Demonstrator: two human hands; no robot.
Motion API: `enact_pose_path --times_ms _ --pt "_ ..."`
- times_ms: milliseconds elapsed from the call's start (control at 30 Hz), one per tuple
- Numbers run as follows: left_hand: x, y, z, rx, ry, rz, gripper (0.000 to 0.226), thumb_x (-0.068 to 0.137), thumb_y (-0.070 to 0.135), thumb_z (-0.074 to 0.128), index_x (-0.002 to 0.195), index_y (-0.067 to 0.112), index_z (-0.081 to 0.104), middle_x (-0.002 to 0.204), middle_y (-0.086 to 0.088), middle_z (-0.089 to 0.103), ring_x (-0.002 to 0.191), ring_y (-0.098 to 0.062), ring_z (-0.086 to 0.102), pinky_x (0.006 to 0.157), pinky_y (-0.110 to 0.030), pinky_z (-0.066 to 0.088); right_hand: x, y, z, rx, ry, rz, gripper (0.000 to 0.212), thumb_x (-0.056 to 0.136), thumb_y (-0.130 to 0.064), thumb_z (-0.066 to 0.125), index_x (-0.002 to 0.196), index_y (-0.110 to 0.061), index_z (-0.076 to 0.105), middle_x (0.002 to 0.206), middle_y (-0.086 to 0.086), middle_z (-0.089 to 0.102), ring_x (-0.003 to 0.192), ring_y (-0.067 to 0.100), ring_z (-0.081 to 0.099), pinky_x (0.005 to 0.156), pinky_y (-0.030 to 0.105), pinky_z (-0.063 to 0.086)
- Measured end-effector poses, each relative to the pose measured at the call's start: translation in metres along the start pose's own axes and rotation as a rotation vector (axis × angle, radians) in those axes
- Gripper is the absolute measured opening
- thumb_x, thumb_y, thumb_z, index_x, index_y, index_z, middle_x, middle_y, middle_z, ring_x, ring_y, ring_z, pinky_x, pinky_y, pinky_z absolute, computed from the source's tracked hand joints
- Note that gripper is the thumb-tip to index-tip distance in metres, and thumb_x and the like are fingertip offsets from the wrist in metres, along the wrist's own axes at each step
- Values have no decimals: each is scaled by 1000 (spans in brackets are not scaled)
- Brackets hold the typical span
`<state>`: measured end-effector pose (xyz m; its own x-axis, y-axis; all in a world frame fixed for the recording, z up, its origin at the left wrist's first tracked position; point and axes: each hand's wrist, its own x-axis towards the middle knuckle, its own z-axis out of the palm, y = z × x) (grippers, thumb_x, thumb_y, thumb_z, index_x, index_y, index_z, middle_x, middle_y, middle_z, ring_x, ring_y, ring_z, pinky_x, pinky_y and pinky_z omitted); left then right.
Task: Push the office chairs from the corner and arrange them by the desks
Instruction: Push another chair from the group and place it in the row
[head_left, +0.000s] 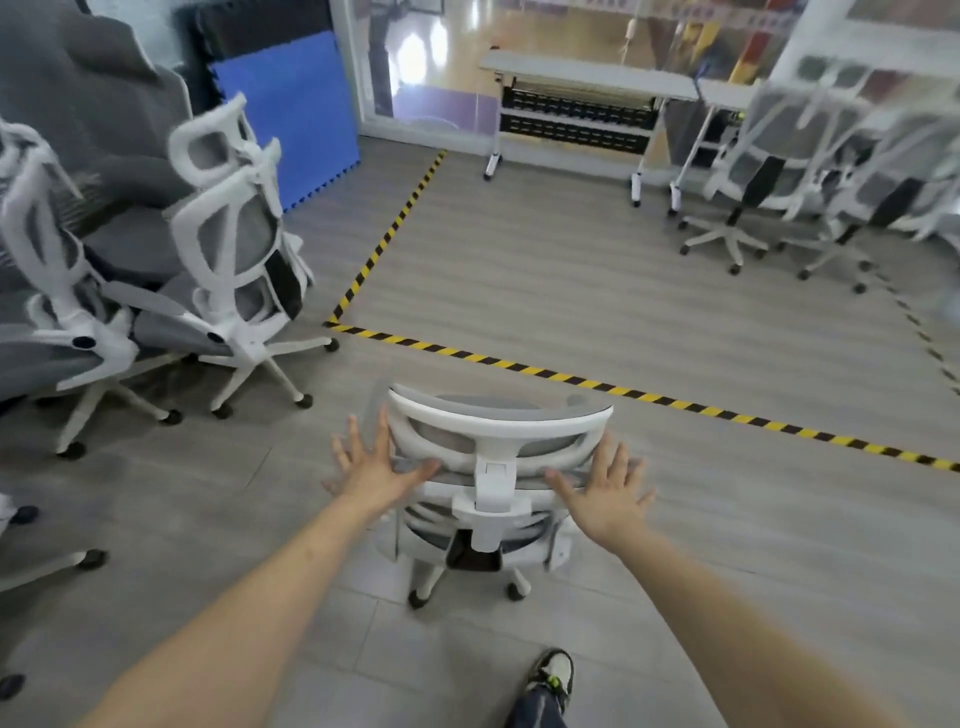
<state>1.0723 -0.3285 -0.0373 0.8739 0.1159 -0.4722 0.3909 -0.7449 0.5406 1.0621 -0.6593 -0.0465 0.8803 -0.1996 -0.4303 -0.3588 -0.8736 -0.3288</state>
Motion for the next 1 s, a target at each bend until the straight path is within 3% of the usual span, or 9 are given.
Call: enact_pose_path --times_ms 200,400,567,700,833,1000 --pt "77 91 16 88 -52 17 146 40 112 44 158 51 -17 166 9 -34 153 -29 -32 115 -80 4 64 33 -46 86 29 53 122 69 -105 14 156 -33 -31 170 5 -26 154 40 -27 123 64 -5" --pt "128 163 52 162 -90 25 151 35 116 29 159 44 -21 163 11 -39 152 -27 -34 116 -77 2 129 76 -86 123 18 55 118 76 -101 23 155 -35 -35 170 3 -28 152 38 -31 121 65 -4" --pt "176 246 76 151 -62 45 125 69 99 47 153 48 -31 164 7 -39 152 -30 -34 115 -76 -1 201 101 -145 91 -15 82 119 75 -102 20 156 -32 -33 170 5 -26 153 42 -27 121 67 -1" --pt "228 286 84 136 -62 52 134 58 106 41 155 46 -28 167 0 -32 150 -31 -37 120 -71 -3 259 109 -177 80 -17 98 121 72 -104 19 155 -34 -34 169 3 -29 153 41 -29 121 66 -2" --pt "290 335 82 130 -49 66 122 71 98 47 151 51 -32 169 3 -28 153 -30 -32 118 -74 1 320 106 -213 105 7 102 119 76 -101 25 156 -35 -33 169 3 -28 152 40 -31 121 65 -4" --pt "381 395 81 145 -56 100 139 46 107 33 156 45 -27 170 -2 -25 150 -33 -36 122 -68 -1 405 104 -251 123 17 127 121 72 -103 22 155 -35 -34 170 3 -28 153 39 -30 122 66 -4"
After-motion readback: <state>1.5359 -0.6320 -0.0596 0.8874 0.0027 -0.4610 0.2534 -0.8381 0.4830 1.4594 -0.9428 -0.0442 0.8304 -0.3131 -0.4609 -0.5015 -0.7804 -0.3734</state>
